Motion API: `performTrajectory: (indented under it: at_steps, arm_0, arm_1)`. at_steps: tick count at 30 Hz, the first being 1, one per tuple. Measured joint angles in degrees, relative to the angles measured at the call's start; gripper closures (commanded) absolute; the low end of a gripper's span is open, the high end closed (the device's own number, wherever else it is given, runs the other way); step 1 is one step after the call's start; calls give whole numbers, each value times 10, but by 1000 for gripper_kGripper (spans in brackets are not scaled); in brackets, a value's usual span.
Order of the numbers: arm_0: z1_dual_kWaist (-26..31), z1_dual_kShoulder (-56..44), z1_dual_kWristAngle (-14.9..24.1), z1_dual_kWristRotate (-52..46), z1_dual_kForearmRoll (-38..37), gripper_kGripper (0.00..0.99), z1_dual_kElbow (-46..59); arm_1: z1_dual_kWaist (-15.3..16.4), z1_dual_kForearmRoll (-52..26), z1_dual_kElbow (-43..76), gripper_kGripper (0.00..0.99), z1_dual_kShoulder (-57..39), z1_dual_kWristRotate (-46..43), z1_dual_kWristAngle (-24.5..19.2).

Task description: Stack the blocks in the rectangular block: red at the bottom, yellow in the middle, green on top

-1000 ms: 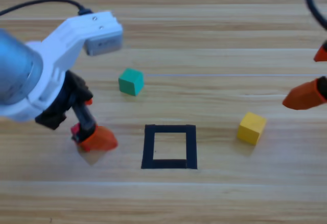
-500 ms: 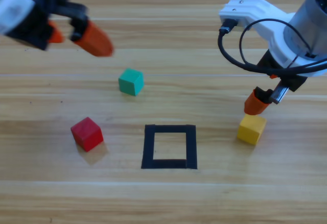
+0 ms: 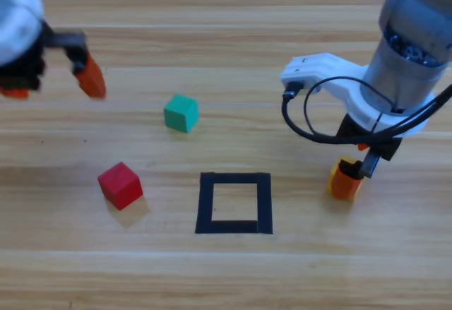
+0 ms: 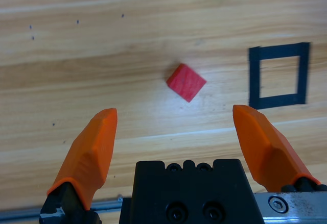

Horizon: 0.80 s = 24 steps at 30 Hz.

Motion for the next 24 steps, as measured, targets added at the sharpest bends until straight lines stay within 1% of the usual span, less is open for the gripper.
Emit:
performTrajectory:
  at_steps: [2,5,8,9,13,14,15,16,17,18,20,22,23,24]
  arm_0:
    - [-1,48,1,-23,26,1,-26]
    - [-9,97,1,-50,31,1,-36]
    - [-19,119,-3,-56,31,0,-40]
    - [-20,124,-6,-60,31,0,-44]
    - [-21,148,-21,-96,32,0,-70]
    - [-22,155,-24,-111,32,0,-76]
    - [-22,163,-27,-123,32,0,-81]
    - [-22,170,-30,-143,32,0,-85]
    - [-22,180,-36,-171,32,0,-86]
    - [-22,185,-40,-187,32,0,-86]
    - [-22,196,-48,-222,31,0,-86]
    - [-22,208,-54,-255,28,0,-86]
    - [-22,212,-57,-272,27,1,-86]
    - [-22,215,-59,-283,26,2,-86]
  arm_1:
    - [0,1,-1,47,2,-2,4]
    - [0,6,-10,90,3,-4,4]
    - [-1,15,-26,100,16,-7,4]
    - [-1,17,-29,133,23,-8,4]
    - [-3,20,-29,180,49,-8,4]
    - [-4,21,-29,221,53,-8,4]
    - [-5,22,-29,287,56,-8,4]
    - [-6,26,-31,389,58,-8,6]
    - [-7,33,-35,525,59,-8,8]
    - [-8,38,-39,640,59,-8,9]
    - [-11,46,-46,846,59,-8,11]
    - [-13,48,-50,970,60,-8,11]
    - [-14,50,-52,990,61,-8,11]
    - [-15,51,-53,990,62,-8,12]
